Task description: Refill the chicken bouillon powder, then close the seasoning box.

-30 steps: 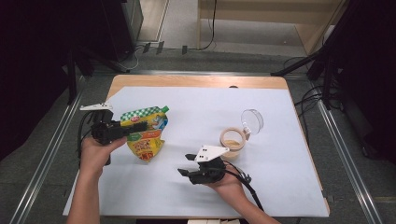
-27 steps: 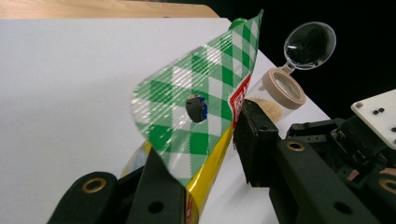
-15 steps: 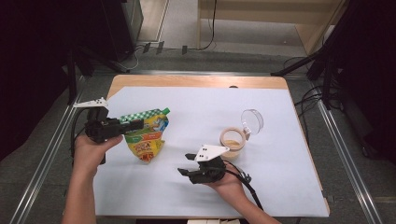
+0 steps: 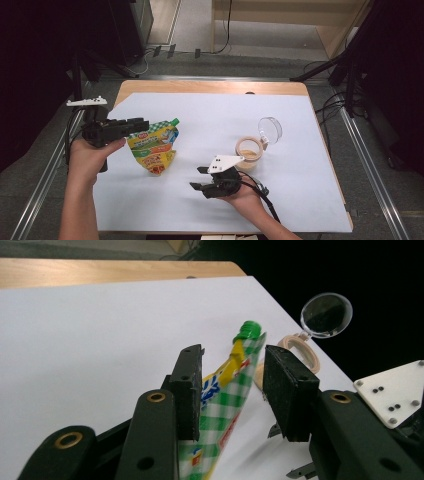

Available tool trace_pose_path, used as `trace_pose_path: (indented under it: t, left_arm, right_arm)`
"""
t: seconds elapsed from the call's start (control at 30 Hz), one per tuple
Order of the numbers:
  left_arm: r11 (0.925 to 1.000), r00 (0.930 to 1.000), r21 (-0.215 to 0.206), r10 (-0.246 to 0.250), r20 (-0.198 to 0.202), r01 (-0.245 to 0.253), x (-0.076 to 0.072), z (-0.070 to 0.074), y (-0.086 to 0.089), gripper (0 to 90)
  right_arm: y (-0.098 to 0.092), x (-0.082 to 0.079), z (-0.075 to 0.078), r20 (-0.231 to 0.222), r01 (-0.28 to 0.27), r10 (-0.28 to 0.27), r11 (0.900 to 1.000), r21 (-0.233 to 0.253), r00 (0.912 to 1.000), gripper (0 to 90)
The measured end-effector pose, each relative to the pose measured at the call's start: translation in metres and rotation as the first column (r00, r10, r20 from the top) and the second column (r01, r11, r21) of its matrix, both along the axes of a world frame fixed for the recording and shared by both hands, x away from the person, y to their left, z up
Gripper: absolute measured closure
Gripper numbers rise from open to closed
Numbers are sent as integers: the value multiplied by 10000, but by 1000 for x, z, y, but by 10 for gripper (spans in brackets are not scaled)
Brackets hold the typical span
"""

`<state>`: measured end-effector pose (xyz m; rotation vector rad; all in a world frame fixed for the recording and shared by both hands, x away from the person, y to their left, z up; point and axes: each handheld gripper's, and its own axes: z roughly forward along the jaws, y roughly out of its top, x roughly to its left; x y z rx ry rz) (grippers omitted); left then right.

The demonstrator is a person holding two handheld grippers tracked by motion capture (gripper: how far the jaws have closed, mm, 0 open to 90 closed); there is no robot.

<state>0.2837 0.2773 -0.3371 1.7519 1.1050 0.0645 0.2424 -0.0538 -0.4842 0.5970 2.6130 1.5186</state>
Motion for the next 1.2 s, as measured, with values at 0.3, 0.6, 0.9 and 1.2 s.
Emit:
trace_pose_path:
  t: [0.3, 0.6, 0.9, 1.2]
  left_arm:
    - [9990, 9992, 191, 407, -33, -407, 5, 8, 8, 586]
    - [9915, 9914, 203, 1292, -187, -1288, 14, 3, 35, 560]
    - [9858, 9853, 318, 1662, -386, -1650, 24, -21, 50, 557]
    - [9870, 9844, 478, 1572, -793, -1537, 37, -52, 46, 532]
  right_arm:
    - [-7, -1, 13, -129, 64, -63, 9999, 90, 9999, 469]
    - [-23, 2, 28, -368, 341, -335, 9993, 147, 9988, 470]
    - [-38, 9, 40, -438, 711, -701, 9972, 220, 9966, 474]
    - [-54, 16, 52, -367, 1033, -1024, 9944, 231, 9941, 477]
